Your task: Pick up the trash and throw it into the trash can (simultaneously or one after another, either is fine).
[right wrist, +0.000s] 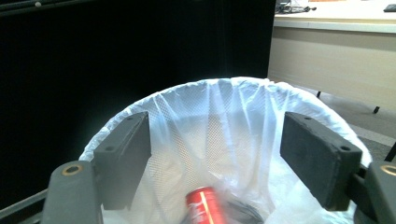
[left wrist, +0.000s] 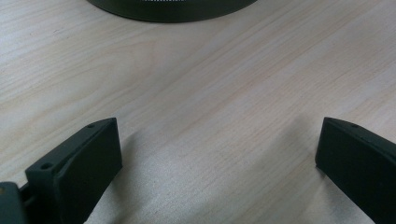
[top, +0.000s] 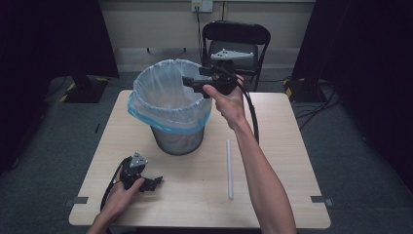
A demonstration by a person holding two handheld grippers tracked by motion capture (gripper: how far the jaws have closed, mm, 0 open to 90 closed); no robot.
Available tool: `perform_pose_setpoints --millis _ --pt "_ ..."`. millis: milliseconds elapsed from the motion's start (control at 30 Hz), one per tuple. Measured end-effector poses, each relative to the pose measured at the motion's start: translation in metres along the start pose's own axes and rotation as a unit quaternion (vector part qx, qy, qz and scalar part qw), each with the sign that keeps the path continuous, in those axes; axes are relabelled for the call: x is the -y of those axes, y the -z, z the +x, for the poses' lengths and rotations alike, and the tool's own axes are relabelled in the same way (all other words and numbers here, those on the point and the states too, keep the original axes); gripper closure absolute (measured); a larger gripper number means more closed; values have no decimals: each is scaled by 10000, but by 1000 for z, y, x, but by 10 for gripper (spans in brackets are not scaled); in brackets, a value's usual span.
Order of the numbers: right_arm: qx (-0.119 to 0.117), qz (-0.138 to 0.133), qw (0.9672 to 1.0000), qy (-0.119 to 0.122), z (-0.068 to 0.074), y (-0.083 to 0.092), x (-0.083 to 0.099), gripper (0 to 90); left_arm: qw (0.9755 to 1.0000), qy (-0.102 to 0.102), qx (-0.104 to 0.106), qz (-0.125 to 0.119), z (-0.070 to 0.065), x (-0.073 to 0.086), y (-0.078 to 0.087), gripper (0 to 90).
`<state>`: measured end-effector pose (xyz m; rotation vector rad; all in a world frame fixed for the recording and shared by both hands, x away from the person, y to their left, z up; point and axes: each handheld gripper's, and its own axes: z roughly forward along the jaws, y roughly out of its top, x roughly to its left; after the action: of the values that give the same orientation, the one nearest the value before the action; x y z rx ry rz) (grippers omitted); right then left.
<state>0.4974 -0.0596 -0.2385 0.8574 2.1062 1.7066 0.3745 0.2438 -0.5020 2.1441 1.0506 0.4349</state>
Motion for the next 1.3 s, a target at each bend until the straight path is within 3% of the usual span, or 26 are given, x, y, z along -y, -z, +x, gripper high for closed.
perform_pose_setpoints --millis 200,767,1033,1300 --pt "169 53 9998 106 -1 14 -1 249 10000 -47 -4 21 1 0 0 0" --pt "278 19 9989 364 3 55 17 192 10000 -47 -4 23 1 0 0 0" --pt "404 175 9987 265 -2 71 33 163 10000 -47 -4 22 1 0 0 0" --pt "447 381 9981 208 -5 75 51 183 10000 -48 -7 25 1 0 0 0"
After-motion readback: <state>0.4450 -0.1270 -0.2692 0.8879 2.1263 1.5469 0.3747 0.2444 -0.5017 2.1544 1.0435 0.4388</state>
